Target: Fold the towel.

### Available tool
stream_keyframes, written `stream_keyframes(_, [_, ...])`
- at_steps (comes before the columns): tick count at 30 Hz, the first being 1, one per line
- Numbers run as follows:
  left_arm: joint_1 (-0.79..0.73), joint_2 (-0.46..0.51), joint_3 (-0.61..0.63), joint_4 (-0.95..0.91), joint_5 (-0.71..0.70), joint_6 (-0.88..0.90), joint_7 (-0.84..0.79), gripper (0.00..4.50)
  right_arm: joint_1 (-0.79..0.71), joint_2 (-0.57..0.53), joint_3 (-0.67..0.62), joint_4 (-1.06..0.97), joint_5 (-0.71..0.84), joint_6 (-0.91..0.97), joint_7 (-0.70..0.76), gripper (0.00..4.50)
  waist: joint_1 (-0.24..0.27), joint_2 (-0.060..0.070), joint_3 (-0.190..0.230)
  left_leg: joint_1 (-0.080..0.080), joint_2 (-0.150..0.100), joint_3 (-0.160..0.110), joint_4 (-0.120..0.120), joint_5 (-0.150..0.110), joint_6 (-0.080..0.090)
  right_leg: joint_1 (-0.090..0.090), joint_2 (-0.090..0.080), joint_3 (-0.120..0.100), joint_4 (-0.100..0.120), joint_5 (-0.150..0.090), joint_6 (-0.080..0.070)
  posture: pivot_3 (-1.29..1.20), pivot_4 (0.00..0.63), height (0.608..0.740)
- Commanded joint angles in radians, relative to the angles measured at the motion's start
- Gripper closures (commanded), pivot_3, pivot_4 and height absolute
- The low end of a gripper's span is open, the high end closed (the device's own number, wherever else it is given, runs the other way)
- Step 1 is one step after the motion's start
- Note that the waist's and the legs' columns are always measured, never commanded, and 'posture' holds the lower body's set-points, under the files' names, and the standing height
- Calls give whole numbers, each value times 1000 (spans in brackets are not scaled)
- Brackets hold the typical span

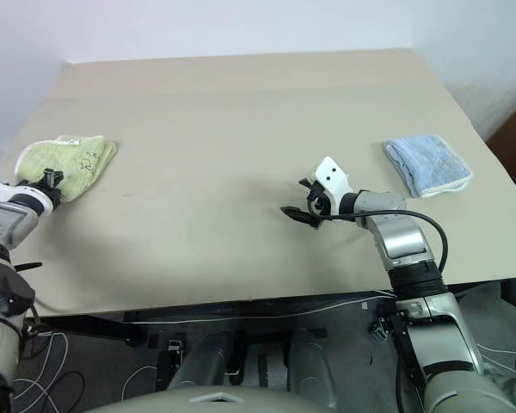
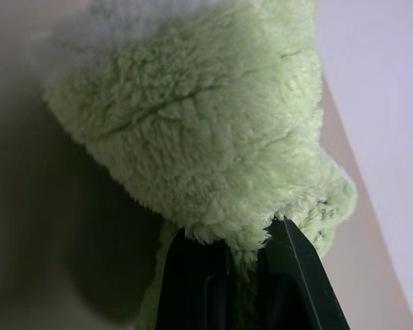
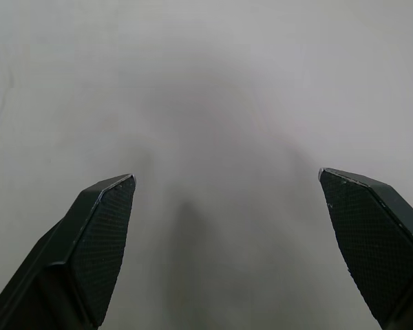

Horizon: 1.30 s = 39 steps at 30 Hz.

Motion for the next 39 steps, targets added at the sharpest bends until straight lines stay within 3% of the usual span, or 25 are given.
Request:
stream_keyframes(1, [31,-21,60,-90,-60,43,38,3680,-32,1,-5,-6,-1,-30,4,0,1,0,0,0,0,0,1,0,0,0,0,0,1,0,0,0,150,740])
stream_keyframes(7, [68,-45,86,-189,-94,63,62,1728,-52,13,8,16,-8,-50,13,0,-1,0,0,0,0,0,7,-1,-2,0,0,0,7,0,0,0,150,740])
stream_keyframes(12, [143,-40,64,-339,-114,217,92,30,-45,9,14,18,-20,-92,15,0,-1,0,0,1,0,0,11,-1,-2,2,0,0,10,0,0,0,150,740])
stream_keyframes(16, [213,-12,74,-482,-165,396,102,30,-42,6,-5,0,6,-82,26,0,0,0,0,1,0,0,11,-1,-2,2,0,0,10,0,0,0,150,740])
stream_keyframes(20, [417,47,-106,-812,-172,541,-123,30,-44,-1,-13,4,16,-86,35,0,-8,0,0,1,0,1,9,-2,-2,1,0,2,9,0,0,0,150,740])
stream_keyframes(22, [514,81,-150,-987,-181,514,-260,30,-54,5,-36,12,32,-105,31,0,-5,0,0,1,1,1,9,-2,-2,1,0,2,9,0,-1,0,150,740])
stream_keyframes(24, [581,104,-196,-1111,-138,416,-372,30,-61,18,-61,17,48,-134,19,0,-2,0,0,2,1,1,9,-2,-2,2,0,2,9,0,-1,0,150,740])
stream_keyframes(27, [652,35,-270,-1285,-12,94,-518,30,-49,-14,-60,8,78,-137,104,0,8,1,0,2,1,1,8,-2,-2,3,-1,1,8,-2,-5,0,150,740])
stream_keyframes(32, [680,-22,-469,-1368,159,-210,-665,30,-64,-24,-100,16,133,-113,149,0,6,2,0,2,1,1,7,-2,-2,4,-2,1,5,-2,-5,0,150,740])
stream_keyframes(36, [661,-100,-549,-1377,167,-332,-756,30,-45,-25,-124,16,141,-192,165,0,4,2,0,2,1,1,4,-2,-2,3,-1,1,2,-2,-5,0,150,740])
stream_keyframes(39, [665,-107,-588,-1366,180,-375,-812,30,-50,-29,-148,16,178,-163,177,0,2,2,0,2,2,1,2,-2,-2,2,-1,1,1,0,-2,0,150,740])
